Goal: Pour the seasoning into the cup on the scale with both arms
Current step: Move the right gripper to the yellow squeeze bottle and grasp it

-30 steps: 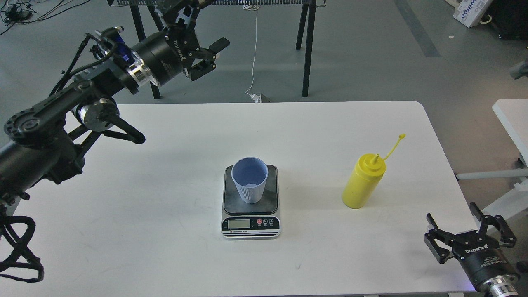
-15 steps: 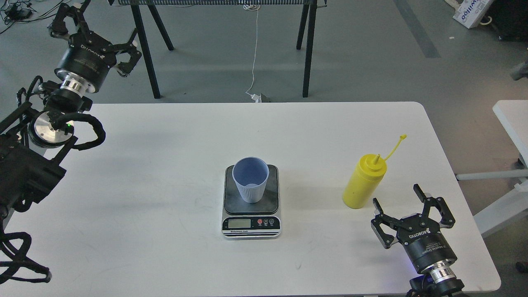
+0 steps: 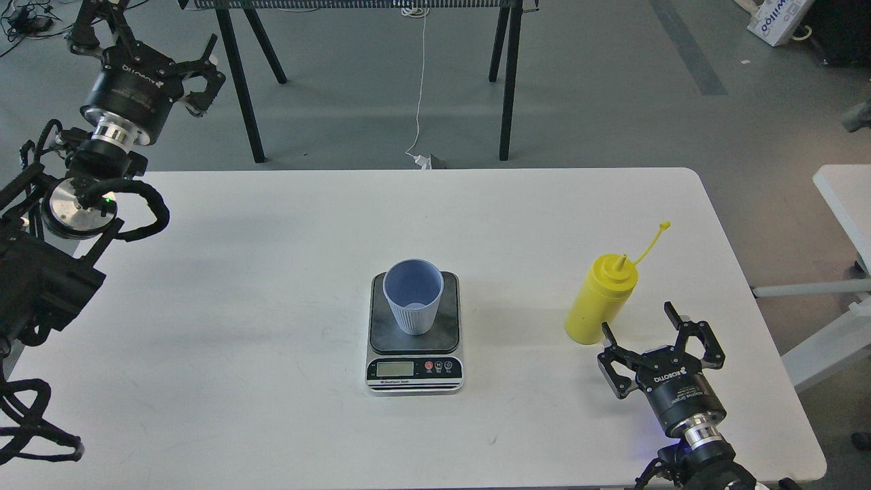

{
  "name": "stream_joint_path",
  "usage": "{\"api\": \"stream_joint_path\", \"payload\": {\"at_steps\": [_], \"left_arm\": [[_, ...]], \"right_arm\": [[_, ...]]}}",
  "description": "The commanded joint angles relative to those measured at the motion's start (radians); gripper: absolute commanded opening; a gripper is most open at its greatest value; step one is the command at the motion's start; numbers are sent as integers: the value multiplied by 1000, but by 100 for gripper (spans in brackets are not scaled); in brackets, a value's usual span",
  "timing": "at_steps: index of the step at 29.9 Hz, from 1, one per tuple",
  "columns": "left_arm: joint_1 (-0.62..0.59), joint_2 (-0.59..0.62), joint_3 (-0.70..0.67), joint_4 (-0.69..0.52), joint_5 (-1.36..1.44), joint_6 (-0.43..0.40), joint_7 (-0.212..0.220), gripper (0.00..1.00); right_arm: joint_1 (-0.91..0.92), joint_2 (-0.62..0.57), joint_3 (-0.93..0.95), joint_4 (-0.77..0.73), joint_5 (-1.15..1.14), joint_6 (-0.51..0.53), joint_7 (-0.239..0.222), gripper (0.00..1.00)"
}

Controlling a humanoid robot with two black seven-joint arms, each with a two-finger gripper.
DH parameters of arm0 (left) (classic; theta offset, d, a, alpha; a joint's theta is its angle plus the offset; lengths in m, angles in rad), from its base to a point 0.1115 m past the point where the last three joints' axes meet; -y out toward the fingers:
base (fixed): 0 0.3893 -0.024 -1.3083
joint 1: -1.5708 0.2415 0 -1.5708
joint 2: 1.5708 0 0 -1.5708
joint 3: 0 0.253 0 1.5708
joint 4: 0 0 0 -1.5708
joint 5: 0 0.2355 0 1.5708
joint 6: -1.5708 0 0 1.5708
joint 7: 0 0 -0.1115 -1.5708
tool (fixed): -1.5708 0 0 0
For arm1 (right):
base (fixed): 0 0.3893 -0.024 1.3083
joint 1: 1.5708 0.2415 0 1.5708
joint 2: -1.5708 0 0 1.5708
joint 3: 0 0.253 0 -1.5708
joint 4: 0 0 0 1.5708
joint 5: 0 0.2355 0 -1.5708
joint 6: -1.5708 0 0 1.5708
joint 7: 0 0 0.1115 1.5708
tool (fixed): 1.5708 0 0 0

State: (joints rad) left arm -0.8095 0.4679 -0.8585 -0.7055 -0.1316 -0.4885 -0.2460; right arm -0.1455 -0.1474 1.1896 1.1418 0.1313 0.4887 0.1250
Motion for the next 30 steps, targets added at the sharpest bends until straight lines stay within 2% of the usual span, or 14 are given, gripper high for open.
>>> {"api": "stream_joint_path", "payload": {"at_steps": [1,11,16,22,25,30], "left_arm": [[4,8,4,-2,1,0,1,100],[-2,5,7,-2,1,0,2,100],[-2,8,10,-2,3,0,2,100],[-2,14,9,-2,3,1,2,100],[-2,5,9,-2,3,5,1,100],[-2,6,7,-2,3,5,1,100]], "right_arm": [[18,28,-19,-31,-1,0,5,98],[72,54,-24,-34,-15,0,5,97],[119,64,-25,-37,-19,0,21,96],[198,118,-25,-118,-87,0,38,91],[221,134,-25,-146,-107,0,50,81],[221,129,-25,-139,-107,0,54,50]]}}
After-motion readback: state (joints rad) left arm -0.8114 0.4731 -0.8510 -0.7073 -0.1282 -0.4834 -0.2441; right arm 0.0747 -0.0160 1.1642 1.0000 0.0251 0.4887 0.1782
